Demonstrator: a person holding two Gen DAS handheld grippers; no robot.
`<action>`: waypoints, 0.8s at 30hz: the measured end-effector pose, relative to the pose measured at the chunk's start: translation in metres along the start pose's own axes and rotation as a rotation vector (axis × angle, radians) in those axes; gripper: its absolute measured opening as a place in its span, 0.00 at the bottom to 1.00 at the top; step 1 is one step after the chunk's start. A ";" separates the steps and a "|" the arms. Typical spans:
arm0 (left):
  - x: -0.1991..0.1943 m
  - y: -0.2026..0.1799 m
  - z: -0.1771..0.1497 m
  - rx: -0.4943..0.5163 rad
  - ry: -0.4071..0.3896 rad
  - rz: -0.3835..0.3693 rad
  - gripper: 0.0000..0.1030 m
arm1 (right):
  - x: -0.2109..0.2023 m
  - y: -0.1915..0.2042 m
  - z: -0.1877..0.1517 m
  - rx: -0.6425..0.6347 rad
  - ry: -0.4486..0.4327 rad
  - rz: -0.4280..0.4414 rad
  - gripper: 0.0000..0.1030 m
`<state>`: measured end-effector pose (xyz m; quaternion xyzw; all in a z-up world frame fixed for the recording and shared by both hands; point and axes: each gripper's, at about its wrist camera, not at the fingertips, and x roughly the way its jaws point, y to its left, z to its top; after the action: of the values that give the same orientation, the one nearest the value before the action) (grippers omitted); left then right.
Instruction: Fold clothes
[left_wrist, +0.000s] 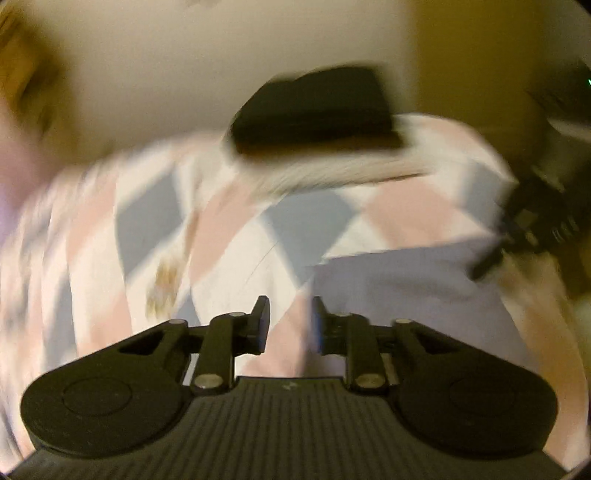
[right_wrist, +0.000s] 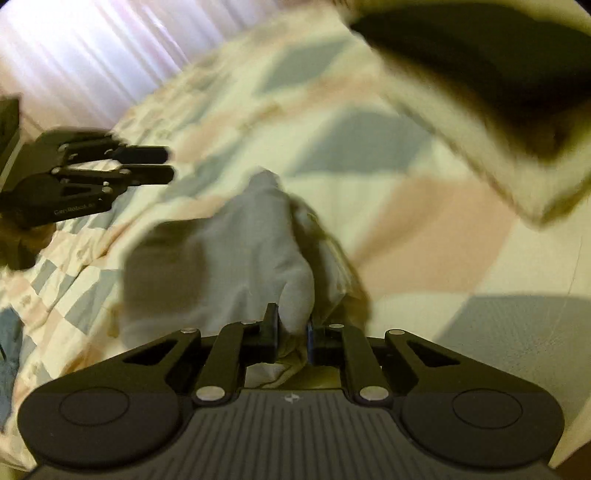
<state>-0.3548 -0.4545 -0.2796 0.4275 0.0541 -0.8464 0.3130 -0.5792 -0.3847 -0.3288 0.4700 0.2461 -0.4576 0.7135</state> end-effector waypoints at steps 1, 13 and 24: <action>-0.003 -0.001 -0.004 -0.039 0.007 0.007 0.21 | 0.004 -0.010 0.002 0.023 0.016 0.049 0.15; -0.044 -0.018 -0.057 -0.504 0.085 0.090 0.28 | 0.000 -0.046 0.016 0.214 -0.020 0.272 0.13; -0.046 -0.037 -0.063 -0.569 0.095 0.168 0.27 | -0.001 -0.035 0.032 0.051 -0.064 -0.025 0.47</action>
<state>-0.3123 -0.3797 -0.2906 0.3650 0.2681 -0.7473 0.4862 -0.6130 -0.4175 -0.3296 0.4701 0.2172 -0.4874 0.7030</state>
